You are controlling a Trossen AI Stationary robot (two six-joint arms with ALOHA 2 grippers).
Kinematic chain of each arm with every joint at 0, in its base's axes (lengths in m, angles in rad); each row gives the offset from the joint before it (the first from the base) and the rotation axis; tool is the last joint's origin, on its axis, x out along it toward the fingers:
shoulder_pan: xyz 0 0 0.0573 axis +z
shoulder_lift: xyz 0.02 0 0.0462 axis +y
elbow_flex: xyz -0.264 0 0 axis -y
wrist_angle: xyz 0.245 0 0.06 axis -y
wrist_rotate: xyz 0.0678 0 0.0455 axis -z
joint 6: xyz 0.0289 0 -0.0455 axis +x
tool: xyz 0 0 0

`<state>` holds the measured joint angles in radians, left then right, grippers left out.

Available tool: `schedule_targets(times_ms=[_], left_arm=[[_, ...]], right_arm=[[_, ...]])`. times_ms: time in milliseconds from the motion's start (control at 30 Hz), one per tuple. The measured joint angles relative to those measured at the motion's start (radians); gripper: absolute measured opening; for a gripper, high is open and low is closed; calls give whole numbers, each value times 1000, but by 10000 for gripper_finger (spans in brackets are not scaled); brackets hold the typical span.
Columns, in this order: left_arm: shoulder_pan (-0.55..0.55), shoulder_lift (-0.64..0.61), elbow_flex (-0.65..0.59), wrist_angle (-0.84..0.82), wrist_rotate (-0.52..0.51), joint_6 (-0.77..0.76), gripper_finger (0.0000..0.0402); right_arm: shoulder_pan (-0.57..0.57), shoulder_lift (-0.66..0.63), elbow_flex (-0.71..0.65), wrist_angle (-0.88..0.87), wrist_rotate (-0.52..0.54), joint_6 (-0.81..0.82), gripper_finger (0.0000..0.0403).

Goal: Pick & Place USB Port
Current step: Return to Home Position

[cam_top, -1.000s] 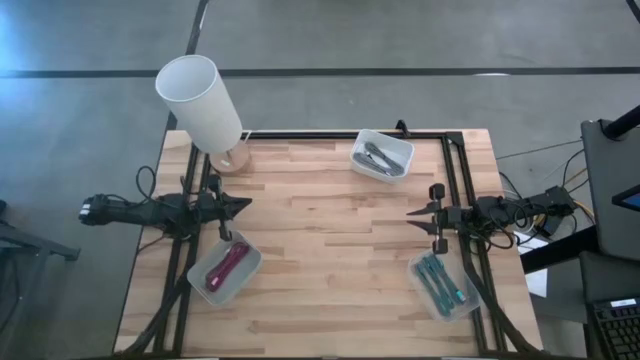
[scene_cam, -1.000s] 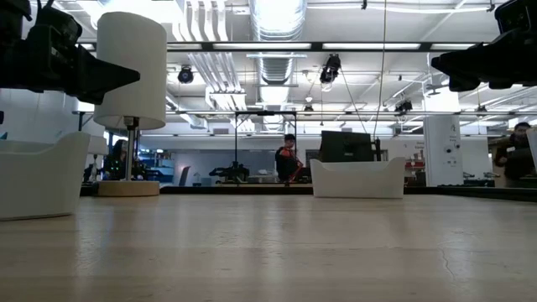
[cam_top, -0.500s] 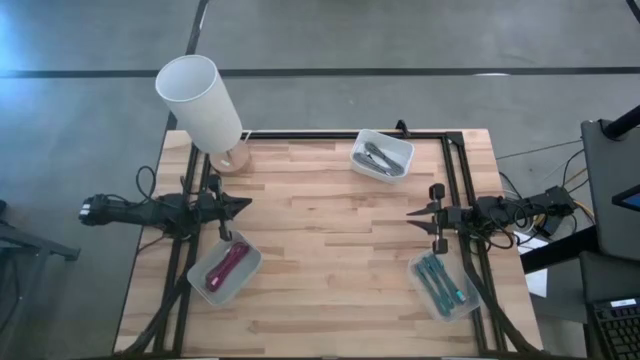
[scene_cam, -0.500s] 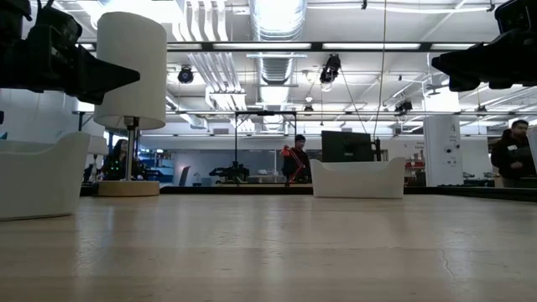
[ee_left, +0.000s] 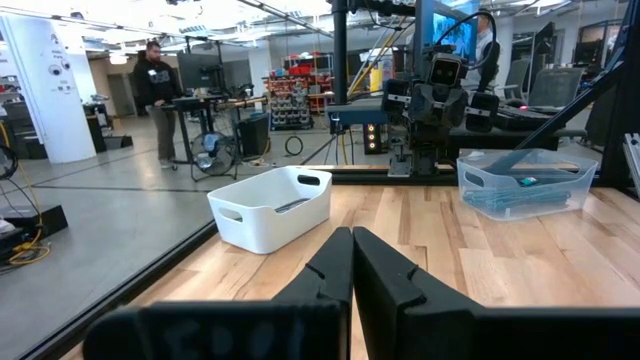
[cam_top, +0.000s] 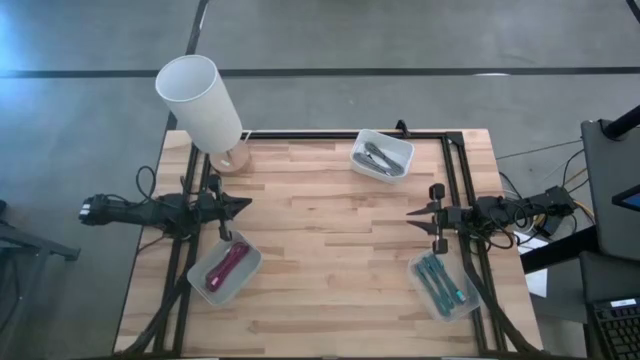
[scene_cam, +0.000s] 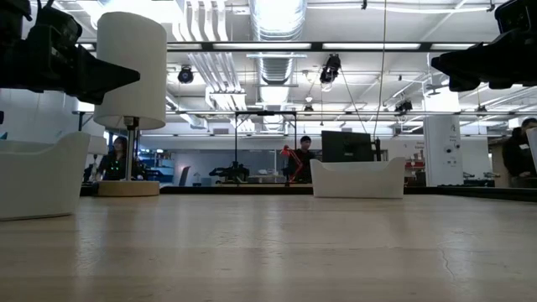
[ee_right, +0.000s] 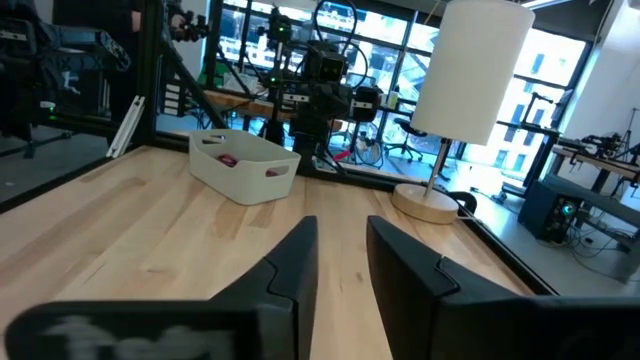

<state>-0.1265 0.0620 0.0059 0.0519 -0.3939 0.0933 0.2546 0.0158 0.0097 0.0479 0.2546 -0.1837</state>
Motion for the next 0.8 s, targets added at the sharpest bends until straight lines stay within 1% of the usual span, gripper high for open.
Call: schedule_targets(times_ms=[367, 800], left_arm=[[0, 0, 0, 0, 0, 0, 12], [-1, 0, 0, 0, 0, 0, 12]], right_arm=[[0, 0, 0, 0, 0, 0, 68], [0, 0, 0, 0, 0, 0, 87]])
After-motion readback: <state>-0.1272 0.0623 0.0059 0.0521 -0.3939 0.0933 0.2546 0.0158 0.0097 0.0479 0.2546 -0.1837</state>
